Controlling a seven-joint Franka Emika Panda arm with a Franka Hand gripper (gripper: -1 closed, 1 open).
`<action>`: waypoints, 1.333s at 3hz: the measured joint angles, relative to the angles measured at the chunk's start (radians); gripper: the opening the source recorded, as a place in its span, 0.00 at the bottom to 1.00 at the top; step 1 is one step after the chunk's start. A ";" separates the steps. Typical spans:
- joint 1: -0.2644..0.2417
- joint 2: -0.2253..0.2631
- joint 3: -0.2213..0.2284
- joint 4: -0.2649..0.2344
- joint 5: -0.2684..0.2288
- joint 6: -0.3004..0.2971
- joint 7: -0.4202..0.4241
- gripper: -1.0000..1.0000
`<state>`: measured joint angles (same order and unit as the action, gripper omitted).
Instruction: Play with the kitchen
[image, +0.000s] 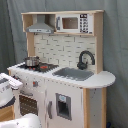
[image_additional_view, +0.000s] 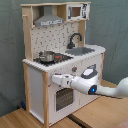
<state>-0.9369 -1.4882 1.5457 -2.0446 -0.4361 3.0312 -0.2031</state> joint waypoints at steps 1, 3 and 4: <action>0.000 0.000 0.000 0.001 0.000 0.000 -0.103 0.00; -0.001 -0.001 0.000 0.004 0.000 -0.003 -0.321 0.00; -0.001 -0.001 0.000 0.006 0.000 -0.005 -0.431 0.00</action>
<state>-0.9379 -1.4890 1.5458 -2.0385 -0.4365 3.0267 -0.6338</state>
